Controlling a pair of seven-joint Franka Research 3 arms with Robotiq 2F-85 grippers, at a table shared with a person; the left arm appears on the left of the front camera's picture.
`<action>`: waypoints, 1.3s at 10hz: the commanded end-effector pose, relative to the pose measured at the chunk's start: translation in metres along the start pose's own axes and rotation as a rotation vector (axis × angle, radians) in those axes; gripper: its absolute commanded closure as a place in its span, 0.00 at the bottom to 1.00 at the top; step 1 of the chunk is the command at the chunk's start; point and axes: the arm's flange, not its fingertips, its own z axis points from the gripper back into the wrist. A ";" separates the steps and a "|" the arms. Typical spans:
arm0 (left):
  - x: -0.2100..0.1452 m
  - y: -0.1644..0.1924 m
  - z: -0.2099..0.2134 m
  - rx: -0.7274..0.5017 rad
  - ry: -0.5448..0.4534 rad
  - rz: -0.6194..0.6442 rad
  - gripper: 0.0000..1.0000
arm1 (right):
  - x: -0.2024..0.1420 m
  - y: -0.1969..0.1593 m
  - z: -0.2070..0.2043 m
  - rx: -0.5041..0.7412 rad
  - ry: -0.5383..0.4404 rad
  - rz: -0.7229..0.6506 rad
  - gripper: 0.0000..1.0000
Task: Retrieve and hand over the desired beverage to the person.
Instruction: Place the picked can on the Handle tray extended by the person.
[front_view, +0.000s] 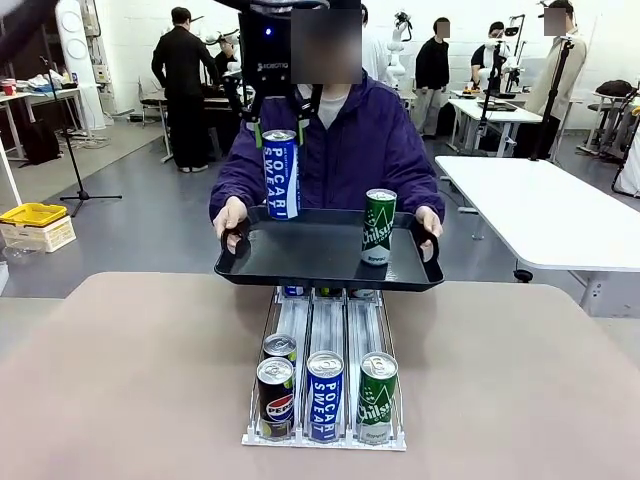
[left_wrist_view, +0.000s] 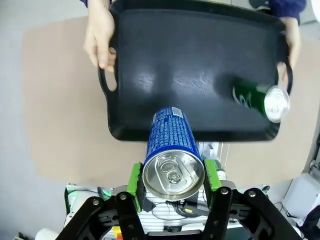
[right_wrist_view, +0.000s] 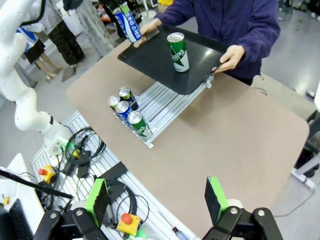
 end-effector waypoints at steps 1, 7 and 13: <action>0.043 -0.016 0.015 0.006 0.036 0.021 0.42 | 0.001 0.000 0.001 0.016 0.000 0.009 0.00; 0.046 0.007 -0.032 -0.003 0.060 0.042 0.42 | 0.001 0.000 0.001 0.016 0.000 0.009 0.00; 0.047 0.011 -0.069 0.034 0.038 -0.068 0.42 | 0.001 0.000 0.001 0.016 0.000 0.009 0.00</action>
